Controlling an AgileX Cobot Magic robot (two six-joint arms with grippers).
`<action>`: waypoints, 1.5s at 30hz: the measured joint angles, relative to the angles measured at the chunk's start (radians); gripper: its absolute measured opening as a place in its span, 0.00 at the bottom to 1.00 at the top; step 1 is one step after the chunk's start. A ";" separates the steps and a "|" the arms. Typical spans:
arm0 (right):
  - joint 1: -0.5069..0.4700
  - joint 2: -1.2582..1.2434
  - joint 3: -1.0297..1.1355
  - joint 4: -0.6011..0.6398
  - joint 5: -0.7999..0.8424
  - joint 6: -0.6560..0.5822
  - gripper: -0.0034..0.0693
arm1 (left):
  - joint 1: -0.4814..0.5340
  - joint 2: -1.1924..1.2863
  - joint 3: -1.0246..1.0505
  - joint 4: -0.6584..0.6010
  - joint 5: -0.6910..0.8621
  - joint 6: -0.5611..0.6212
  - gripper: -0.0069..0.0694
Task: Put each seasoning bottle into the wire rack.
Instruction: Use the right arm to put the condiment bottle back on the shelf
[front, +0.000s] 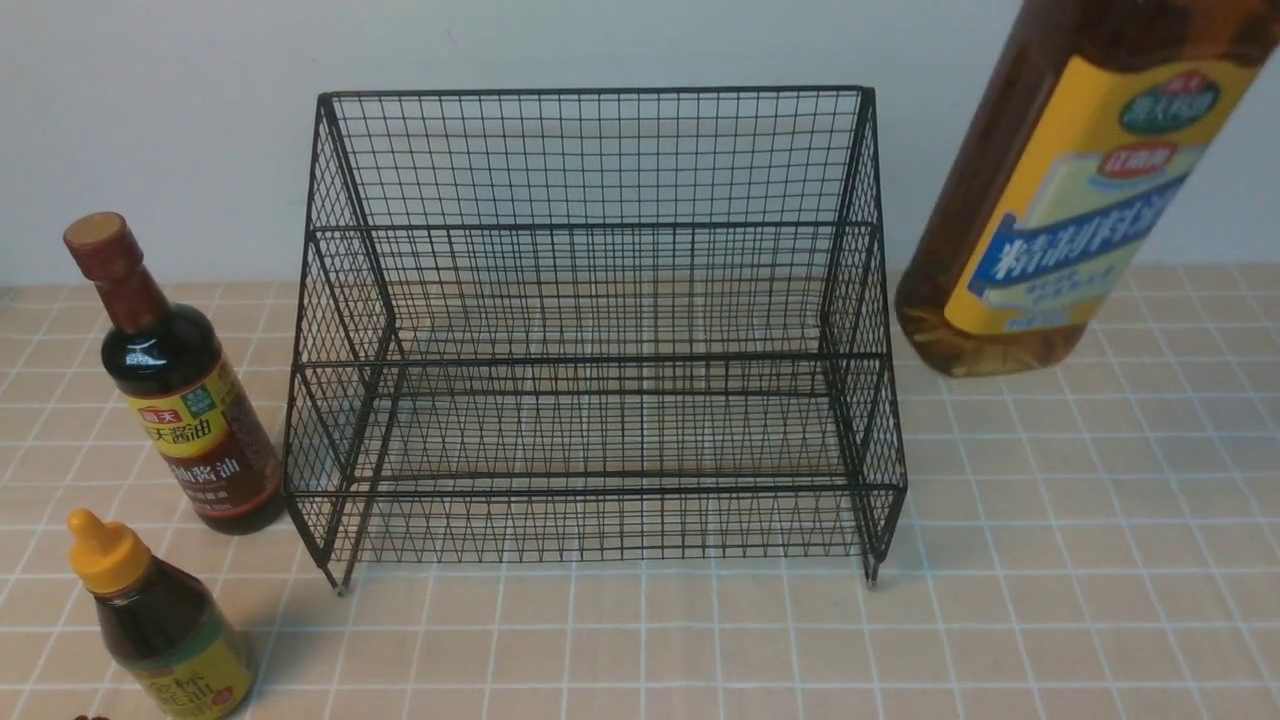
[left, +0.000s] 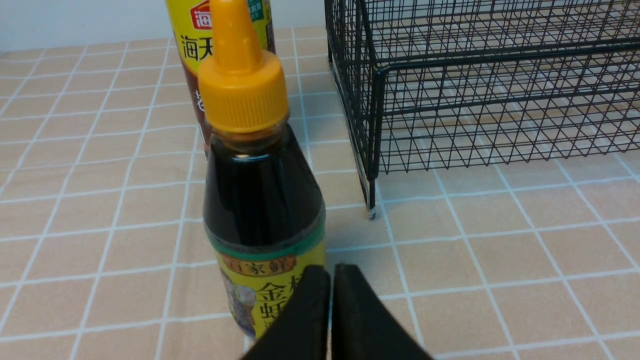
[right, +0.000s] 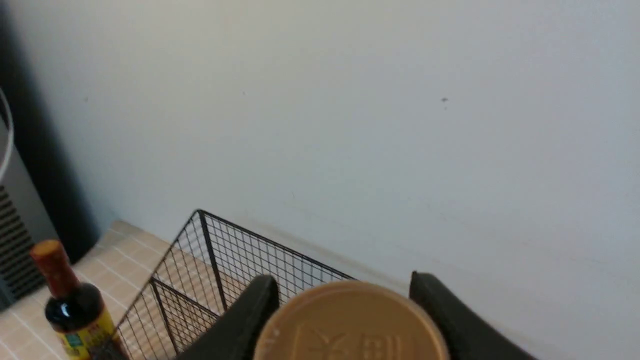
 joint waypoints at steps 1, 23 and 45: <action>0.011 0.018 -0.003 0.027 -0.001 -0.012 0.48 | 0.000 0.000 0.000 0.000 0.000 0.000 0.08; 0.307 0.344 -0.014 0.151 -0.542 -0.180 0.48 | 0.000 0.000 0.000 0.000 0.000 0.000 0.08; 0.313 0.528 -0.022 0.057 -0.326 -0.147 0.48 | 0.000 0.000 0.000 0.000 0.000 0.000 0.08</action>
